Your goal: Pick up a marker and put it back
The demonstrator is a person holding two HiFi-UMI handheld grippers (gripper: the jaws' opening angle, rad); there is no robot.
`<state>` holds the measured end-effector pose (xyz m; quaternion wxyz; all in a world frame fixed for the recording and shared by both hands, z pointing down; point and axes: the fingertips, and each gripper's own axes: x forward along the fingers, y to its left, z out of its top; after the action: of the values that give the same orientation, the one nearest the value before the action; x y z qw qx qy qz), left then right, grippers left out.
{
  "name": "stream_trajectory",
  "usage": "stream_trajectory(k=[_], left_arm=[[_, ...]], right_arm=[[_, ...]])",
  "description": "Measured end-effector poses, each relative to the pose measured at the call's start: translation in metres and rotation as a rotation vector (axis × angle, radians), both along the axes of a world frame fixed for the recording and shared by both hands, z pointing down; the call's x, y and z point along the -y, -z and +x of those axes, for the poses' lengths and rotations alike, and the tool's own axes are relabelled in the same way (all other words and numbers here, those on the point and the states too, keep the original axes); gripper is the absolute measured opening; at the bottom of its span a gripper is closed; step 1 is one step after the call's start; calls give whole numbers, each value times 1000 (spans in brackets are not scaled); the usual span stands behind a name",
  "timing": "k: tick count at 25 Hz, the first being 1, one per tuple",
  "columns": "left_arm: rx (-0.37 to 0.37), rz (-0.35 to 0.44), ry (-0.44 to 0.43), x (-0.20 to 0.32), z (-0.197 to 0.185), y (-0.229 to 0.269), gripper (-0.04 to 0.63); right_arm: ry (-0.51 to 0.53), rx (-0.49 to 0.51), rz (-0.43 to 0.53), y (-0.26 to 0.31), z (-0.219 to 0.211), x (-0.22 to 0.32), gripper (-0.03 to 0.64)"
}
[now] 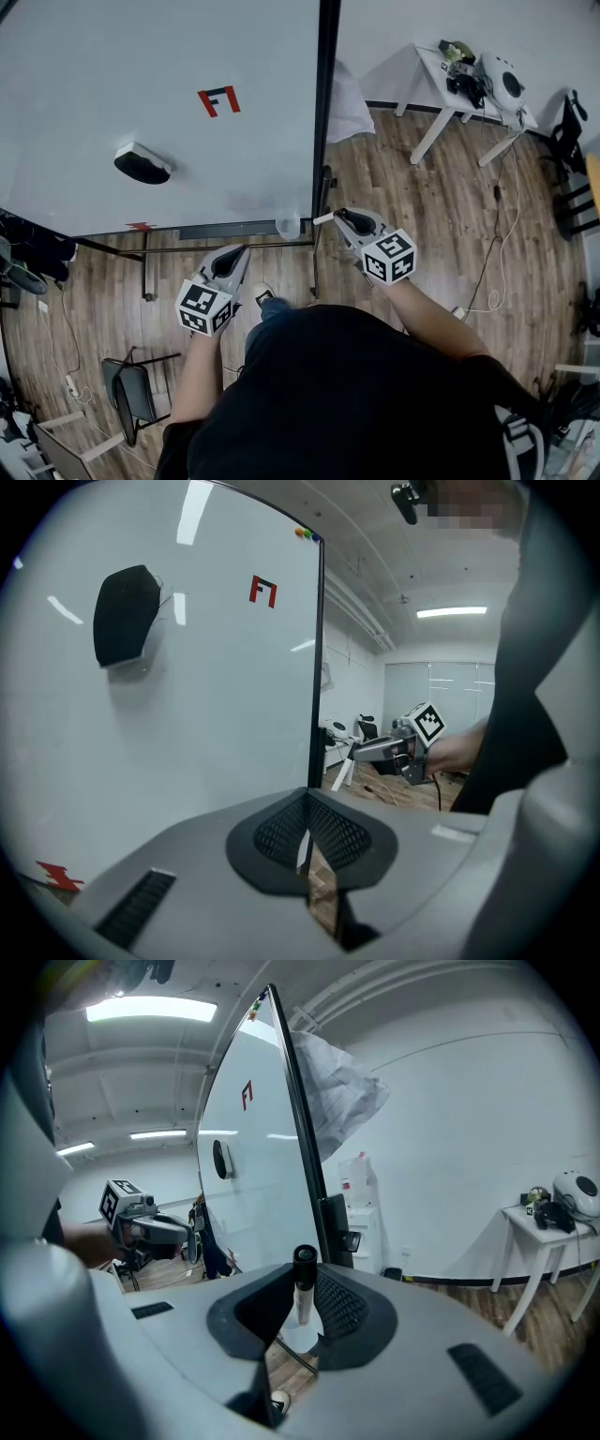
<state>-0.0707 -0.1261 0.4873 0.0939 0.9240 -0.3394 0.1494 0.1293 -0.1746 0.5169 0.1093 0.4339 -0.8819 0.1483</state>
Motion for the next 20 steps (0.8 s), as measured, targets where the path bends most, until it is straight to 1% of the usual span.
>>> stream_trajectory(k=[12, 20], left_arm=[[-10, -11, 14, -9, -2, -4, 11], [-17, -15, 32, -7, -13, -4, 11]], right_arm=[[-7, -3, -3, -2, 3, -4, 60], [33, -17, 4, -4, -20, 9, 60]])
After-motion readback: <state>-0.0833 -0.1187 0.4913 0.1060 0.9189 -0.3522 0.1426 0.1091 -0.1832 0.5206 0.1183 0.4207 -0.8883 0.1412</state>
